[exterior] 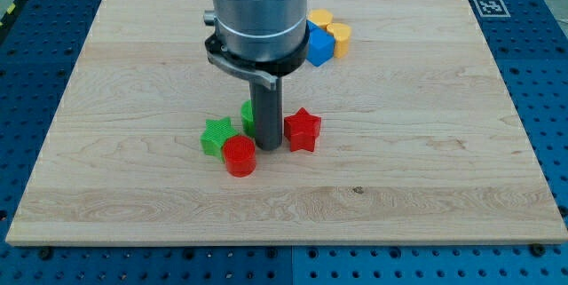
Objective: Place the red star bottom right to the blue cube
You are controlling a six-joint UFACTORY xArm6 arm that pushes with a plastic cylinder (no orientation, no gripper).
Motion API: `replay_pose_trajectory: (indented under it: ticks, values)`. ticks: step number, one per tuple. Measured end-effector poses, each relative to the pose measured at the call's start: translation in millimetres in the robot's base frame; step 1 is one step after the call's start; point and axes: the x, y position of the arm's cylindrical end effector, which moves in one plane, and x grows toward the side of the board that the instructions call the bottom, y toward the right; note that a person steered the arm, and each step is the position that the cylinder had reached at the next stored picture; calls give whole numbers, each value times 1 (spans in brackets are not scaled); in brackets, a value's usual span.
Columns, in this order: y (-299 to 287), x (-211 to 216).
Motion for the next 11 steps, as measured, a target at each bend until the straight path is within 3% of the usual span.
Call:
replay_pose_trajectory:
  ticks: [4,11]
  values:
    - [119,15]
    - [112,-75]
